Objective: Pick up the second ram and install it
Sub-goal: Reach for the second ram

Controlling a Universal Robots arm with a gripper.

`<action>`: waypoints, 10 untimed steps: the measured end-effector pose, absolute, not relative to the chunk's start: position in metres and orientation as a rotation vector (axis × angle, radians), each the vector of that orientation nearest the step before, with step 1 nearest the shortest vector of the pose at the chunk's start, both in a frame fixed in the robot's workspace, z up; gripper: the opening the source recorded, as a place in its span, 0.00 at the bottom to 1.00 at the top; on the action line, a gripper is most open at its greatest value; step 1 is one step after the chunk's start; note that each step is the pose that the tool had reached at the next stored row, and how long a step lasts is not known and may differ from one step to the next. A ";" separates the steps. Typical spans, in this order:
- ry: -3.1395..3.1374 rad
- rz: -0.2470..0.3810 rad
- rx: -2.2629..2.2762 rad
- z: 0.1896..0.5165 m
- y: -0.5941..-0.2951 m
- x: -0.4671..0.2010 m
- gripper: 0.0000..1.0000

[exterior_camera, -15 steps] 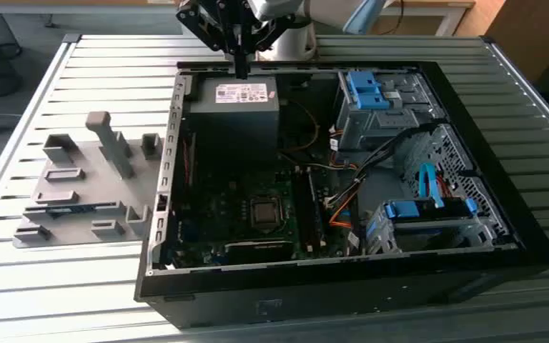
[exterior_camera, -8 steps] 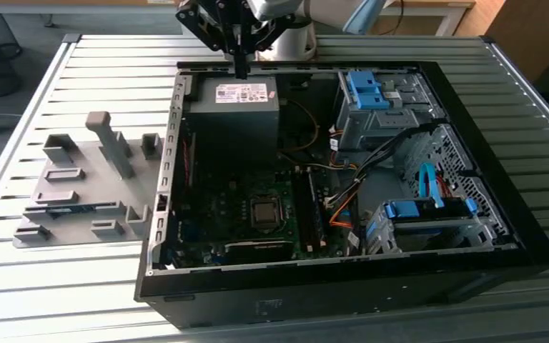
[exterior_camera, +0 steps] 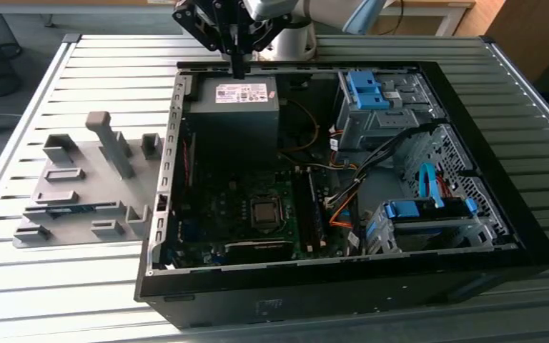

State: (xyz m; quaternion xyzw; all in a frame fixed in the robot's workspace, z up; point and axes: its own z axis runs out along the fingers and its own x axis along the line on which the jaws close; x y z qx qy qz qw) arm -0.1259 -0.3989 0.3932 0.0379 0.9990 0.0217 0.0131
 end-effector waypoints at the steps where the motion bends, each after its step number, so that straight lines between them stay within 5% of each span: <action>1: 3.112 0.068 0.118 0.393 -0.399 -0.126 0.10; 10: 3.112 0.068 0.118 0.393 -0.399 -0.128 0.10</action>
